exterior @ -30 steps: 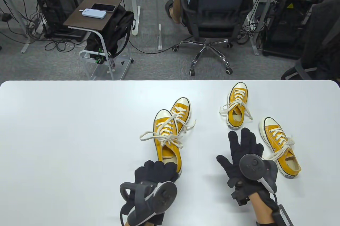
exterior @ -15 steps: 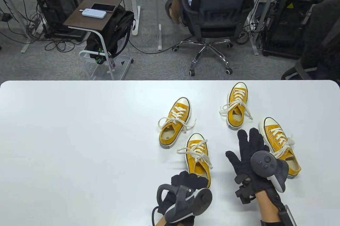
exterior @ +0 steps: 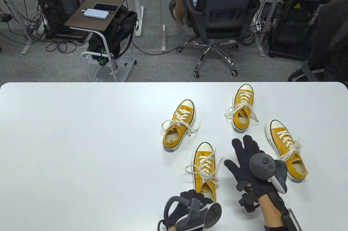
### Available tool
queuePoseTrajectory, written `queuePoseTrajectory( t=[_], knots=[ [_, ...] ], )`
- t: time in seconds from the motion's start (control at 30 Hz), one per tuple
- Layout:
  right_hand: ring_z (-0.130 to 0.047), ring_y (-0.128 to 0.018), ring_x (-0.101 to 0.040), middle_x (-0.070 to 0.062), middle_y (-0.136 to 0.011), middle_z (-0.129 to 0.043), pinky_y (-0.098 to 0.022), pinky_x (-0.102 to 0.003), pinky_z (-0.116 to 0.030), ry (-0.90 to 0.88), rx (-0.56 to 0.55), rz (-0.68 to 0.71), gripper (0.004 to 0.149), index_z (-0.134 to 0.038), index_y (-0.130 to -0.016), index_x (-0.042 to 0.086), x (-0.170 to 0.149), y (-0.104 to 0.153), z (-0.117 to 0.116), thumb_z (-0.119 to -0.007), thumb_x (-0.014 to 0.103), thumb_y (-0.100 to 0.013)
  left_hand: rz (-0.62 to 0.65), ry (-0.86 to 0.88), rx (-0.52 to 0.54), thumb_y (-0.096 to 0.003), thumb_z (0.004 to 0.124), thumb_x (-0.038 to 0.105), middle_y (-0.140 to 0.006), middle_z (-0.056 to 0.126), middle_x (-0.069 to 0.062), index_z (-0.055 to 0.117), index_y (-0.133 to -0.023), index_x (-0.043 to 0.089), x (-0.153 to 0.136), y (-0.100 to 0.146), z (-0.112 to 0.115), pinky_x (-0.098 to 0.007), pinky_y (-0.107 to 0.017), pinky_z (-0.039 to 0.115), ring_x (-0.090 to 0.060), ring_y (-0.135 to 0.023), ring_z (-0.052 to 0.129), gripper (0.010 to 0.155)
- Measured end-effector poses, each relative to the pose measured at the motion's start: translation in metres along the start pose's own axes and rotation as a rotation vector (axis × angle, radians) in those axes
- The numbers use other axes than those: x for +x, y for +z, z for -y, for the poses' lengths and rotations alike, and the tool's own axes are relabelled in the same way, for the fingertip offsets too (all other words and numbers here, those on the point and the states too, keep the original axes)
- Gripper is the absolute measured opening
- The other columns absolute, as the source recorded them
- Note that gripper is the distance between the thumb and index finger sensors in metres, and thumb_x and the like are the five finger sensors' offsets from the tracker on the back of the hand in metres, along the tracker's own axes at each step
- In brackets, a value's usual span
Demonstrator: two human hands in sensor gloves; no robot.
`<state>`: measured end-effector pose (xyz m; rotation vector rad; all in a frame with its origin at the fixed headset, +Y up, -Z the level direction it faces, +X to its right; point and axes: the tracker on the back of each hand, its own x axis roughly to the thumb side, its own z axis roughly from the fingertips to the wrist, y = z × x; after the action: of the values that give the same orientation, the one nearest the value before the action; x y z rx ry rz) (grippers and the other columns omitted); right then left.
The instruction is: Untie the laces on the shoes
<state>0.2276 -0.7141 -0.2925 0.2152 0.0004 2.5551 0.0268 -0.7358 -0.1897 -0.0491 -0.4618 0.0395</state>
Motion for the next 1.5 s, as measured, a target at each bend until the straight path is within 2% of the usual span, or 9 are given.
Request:
queuePoseTrajectory(
  t=[0.17,0.3,0.37,0.5,0.7,0.9,1.1,1.23,1.5],
  knots=[
    [-0.025,-0.106,-0.052,-0.024,-0.115,-0.017,-0.069,-0.078,-0.028,0.001,0.084,0.007,0.079,-0.037,-0.108,0.023,0.001,-0.002,-0.008,-0.068,0.057,-0.044,-0.003,-0.015,-0.053,-0.0414,0.078,0.058,-0.071,0.101,-0.003,0.091,-0.086,0.036,0.0,0.0,-0.001,-0.048,-0.044,0.082,-0.034,-0.064,0.098,0.051],
    [-0.038,-0.106,-0.051,-0.023,-0.116,-0.031,-0.07,-0.077,-0.035,0.004,0.088,0.027,0.068,-0.054,-0.104,0.024,0.002,-0.003,-0.008,-0.075,0.05,-0.044,-0.033,0.149,-0.018,-0.0417,0.071,0.064,-0.074,0.101,-0.005,0.086,-0.094,0.034,-0.014,0.004,-0.012,-0.05,-0.043,0.082,-0.036,-0.062,0.098,0.062],
    [-0.048,-0.104,-0.051,-0.023,-0.115,-0.041,-0.069,-0.076,-0.042,0.012,0.096,0.049,0.062,-0.062,-0.1,0.026,0.004,-0.004,-0.009,-0.077,0.047,-0.044,-0.091,0.228,0.037,-0.0426,0.071,0.062,-0.073,0.102,-0.006,0.087,-0.093,0.033,-0.027,0.003,-0.023,-0.05,-0.042,0.082,-0.036,-0.061,0.099,0.06],
    [-0.066,-0.096,-0.049,-0.022,-0.11,-0.061,-0.067,-0.072,-0.054,0.048,0.131,0.104,0.052,-0.075,-0.092,0.027,0.012,-0.003,-0.015,-0.083,0.042,-0.042,-0.254,0.224,0.079,-0.0442,0.076,0.058,-0.069,0.103,-0.006,0.09,-0.089,0.03,-0.046,-0.007,-0.035,-0.05,-0.04,0.082,-0.036,-0.058,0.099,0.055],
    [-0.075,-0.088,-0.046,-0.019,-0.104,-0.07,-0.065,-0.069,-0.059,0.121,0.144,0.15,0.049,-0.08,-0.087,0.026,0.025,-0.001,-0.024,-0.087,0.039,-0.04,-0.316,0.19,-0.04,-0.0434,0.077,0.062,-0.076,0.098,-0.004,0.079,-0.098,0.032,-0.046,-0.033,-0.021,-0.047,-0.042,0.082,-0.033,-0.062,0.098,0.062],
    [-0.08,-0.083,-0.044,-0.017,-0.099,-0.076,-0.064,-0.067,-0.062,0.158,0.15,0.186,0.049,-0.081,-0.085,0.025,0.03,-0.002,-0.038,-0.088,0.04,-0.039,-0.272,0.275,0.083,-0.0437,0.082,0.054,-0.068,0.101,-0.001,0.085,-0.09,0.027,-0.046,-0.033,-0.001,-0.048,-0.039,0.083,-0.032,-0.056,0.1,0.053],
    [-0.088,-0.073,-0.04,-0.013,-0.09,-0.085,-0.06,-0.064,-0.069,0.198,0.093,0.223,0.038,-0.087,-0.075,0.028,0.037,-0.004,-0.046,-0.089,0.039,-0.038,-0.28,0.341,0.103,-0.0466,0.078,0.049,-0.062,0.105,0.001,0.09,-0.084,0.028,-0.054,-0.034,0.004,-0.047,-0.037,0.085,-0.031,-0.053,0.103,0.045],
    [-0.086,-0.074,-0.041,-0.015,-0.091,-0.083,-0.06,-0.064,-0.068,0.159,0.093,0.211,0.035,-0.083,-0.076,0.035,0.035,-0.002,-0.04,-0.085,0.039,-0.041,-0.298,0.399,0.099,-0.0459,0.08,0.047,-0.059,0.107,0.002,0.094,-0.081,0.028,-0.061,-0.035,0.007,-0.046,-0.035,0.086,-0.03,-0.05,0.104,0.042],
    [-0.086,-0.072,-0.042,-0.016,-0.091,-0.082,-0.06,-0.065,-0.067,0.106,0.023,0.21,0.033,-0.085,-0.074,0.036,0.034,0.003,-0.023,-0.084,0.036,-0.041,-0.311,0.434,0.096,-0.0455,0.081,0.046,-0.057,0.109,0.001,0.096,-0.078,0.028,-0.063,-0.037,0.009,-0.045,-0.034,0.087,-0.029,-0.049,0.105,0.04]
  ],
)
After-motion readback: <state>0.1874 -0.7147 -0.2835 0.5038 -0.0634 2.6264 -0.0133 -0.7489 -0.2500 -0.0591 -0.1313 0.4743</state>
